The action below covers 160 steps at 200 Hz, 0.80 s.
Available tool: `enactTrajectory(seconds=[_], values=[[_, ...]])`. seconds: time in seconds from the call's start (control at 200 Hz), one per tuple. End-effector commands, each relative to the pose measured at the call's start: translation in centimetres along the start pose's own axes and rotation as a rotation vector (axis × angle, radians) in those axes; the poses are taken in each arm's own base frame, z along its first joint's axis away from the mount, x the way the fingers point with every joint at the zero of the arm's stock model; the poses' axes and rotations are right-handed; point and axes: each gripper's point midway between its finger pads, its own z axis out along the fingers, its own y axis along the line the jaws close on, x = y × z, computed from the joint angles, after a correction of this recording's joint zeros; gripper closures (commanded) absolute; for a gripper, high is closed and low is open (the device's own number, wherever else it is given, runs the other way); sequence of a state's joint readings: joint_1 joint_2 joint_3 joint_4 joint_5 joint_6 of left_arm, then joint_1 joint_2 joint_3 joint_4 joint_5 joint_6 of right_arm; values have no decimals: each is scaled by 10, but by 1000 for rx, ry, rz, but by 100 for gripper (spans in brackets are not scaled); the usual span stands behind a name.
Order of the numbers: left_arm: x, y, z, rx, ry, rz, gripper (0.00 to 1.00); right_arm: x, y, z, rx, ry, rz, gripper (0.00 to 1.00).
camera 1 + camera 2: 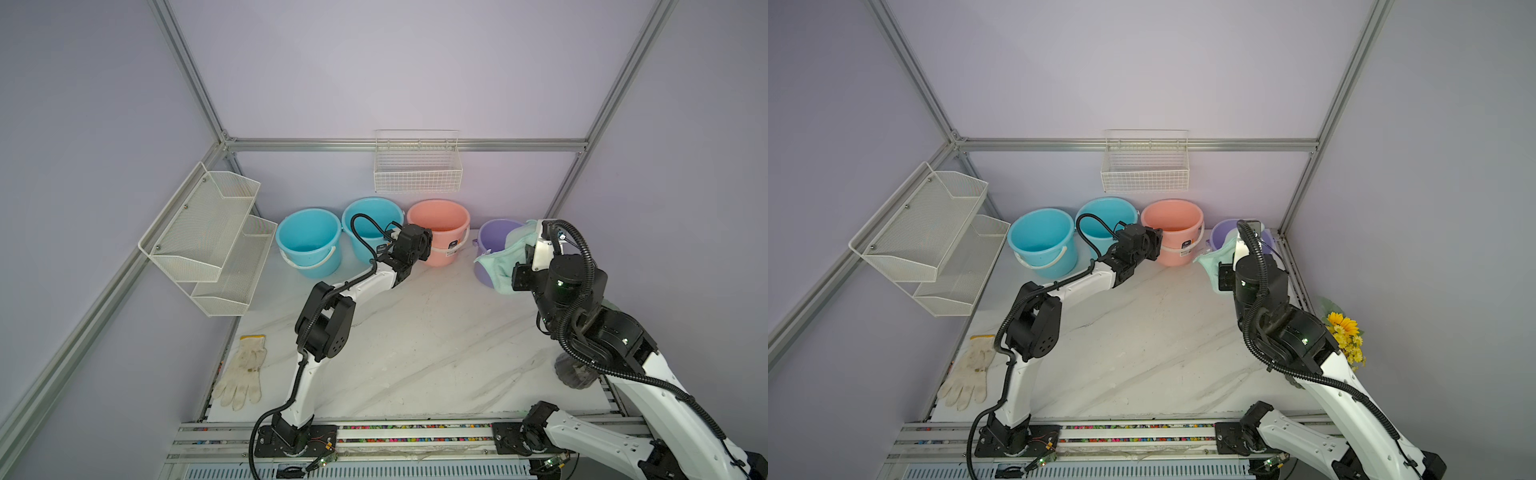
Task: Wipe the inside of the bucket with a cloth
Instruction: Move the bucket to the center of the board.
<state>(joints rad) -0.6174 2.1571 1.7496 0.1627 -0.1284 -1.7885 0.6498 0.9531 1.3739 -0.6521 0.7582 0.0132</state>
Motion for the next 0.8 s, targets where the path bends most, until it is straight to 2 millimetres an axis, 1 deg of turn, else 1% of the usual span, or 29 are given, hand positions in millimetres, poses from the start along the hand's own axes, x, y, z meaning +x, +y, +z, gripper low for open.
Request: enactTrajectory(seconds=[0.0, 0.15, 0.22, 0.32, 0.48, 0.605, 0.645, 0.65, 0.655, 0.705, 0.795], values=[[19, -33, -28, 53, 90, 3, 87, -12, -11, -5, 31, -25, 17, 100], [33, -19, -51, -6, 181, 56, 87, -14, -11, -5, 33, -25, 17, 100], [36, -9, -64, -39, 209, 85, 87, -15, -9, -4, 30, -21, 17, 100], [45, 7, -83, -89, 280, 146, 86, -15, -8, -4, 25, -16, 18, 100], [56, 31, -121, -161, 396, 221, 86, -17, -8, -4, 26, -17, 21, 100], [61, 57, -160, -234, 495, 300, 85, -16, -7, -3, 25, -12, 14, 100], [58, 69, -172, -262, 515, 316, 85, -17, -8, -3, 26, -14, 17, 100], [59, 67, -174, -259, 520, 319, 85, -17, -8, -3, 26, -14, 17, 100], [57, 71, -176, -268, 519, 321, 84, -17, -7, -3, 25, -14, 17, 100], [53, 80, -195, -303, 545, 348, 83, -17, -8, -4, 27, -15, 16, 100], [36, 94, -227, -377, 565, 412, 82, -19, -7, -3, 25, -17, 12, 100]])
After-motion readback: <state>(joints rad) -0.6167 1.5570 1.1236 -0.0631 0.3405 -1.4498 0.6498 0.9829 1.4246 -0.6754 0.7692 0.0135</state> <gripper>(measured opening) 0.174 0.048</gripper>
